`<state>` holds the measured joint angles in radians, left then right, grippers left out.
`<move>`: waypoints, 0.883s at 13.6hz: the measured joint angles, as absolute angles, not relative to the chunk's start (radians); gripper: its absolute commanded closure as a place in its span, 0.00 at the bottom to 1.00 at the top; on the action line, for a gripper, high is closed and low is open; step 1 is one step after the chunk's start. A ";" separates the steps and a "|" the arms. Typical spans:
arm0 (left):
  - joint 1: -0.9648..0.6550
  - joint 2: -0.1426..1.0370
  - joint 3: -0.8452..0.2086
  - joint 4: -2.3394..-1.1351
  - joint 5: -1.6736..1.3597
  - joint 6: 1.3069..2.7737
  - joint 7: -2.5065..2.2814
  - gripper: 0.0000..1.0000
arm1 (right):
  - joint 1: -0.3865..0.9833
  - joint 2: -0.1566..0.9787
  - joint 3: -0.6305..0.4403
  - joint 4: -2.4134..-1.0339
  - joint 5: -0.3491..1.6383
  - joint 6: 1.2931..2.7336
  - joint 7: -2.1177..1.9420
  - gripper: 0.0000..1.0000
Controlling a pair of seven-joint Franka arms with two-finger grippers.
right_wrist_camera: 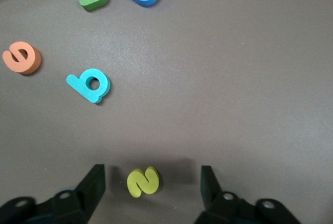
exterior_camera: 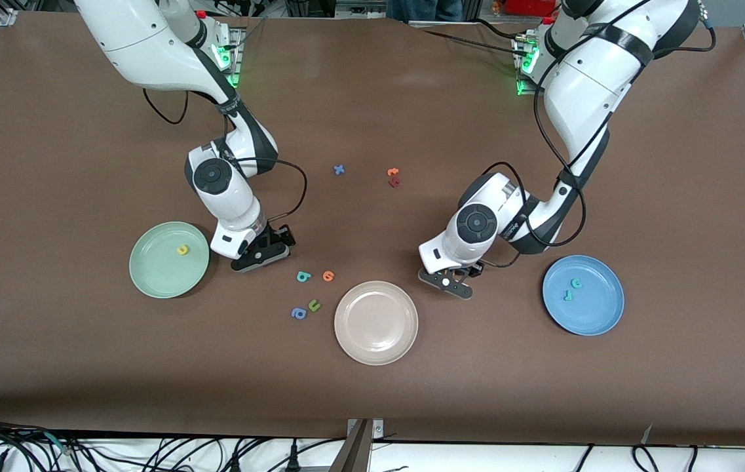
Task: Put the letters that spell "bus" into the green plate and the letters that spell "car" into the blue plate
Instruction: 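Carry the yellow o to the blue plate while the right gripper carries 2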
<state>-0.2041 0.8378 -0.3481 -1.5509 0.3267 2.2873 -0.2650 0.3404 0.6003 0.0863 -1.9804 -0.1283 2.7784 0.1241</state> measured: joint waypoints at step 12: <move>-0.149 0.732 -0.329 -1.507 0.338 2.028 -0.244 1.00 | 0.342 0.606 0.085 -1.980 -0.127 2.783 0.131 0.91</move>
<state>-0.1486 0.7318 -0.3291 -1.5067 0.3379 2.0282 -0.2442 0.3422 0.6060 0.0855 -1.9798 -0.1273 2.7829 0.1314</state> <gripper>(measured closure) 0.718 0.731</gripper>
